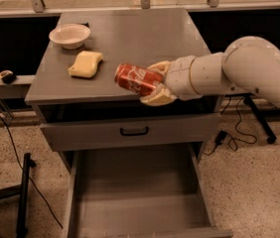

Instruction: Pick coke can from middle drawer and place on counter

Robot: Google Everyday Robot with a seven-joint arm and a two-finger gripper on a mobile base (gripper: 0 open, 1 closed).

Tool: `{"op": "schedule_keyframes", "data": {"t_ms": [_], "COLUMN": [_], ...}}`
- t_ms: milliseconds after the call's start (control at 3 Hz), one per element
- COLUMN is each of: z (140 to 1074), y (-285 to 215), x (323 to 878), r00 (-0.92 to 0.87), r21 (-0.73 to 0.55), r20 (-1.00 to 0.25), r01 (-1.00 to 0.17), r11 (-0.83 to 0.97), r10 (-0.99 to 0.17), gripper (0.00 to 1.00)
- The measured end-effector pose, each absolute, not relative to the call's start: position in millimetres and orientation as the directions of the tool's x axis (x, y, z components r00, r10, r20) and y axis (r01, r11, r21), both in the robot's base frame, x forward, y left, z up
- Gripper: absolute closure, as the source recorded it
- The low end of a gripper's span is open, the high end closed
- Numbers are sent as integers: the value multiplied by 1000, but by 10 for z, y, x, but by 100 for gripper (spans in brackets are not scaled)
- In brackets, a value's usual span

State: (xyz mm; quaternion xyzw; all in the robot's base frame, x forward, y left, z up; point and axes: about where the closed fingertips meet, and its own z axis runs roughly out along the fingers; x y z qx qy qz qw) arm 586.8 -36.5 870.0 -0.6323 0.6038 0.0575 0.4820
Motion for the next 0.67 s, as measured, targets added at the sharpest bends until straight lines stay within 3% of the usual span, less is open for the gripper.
{"op": "schedule_keyframes", "data": {"t_ms": [333, 667], "z": [8785, 8946], "y": [-451, -476], "x": [6343, 6801], "r00": [155, 102], "r21": [-532, -559], "r20": [-710, -707], "r01": [-756, -687], "r11": [380, 464], "r10": [-687, -700], "gripper": [100, 84]}}
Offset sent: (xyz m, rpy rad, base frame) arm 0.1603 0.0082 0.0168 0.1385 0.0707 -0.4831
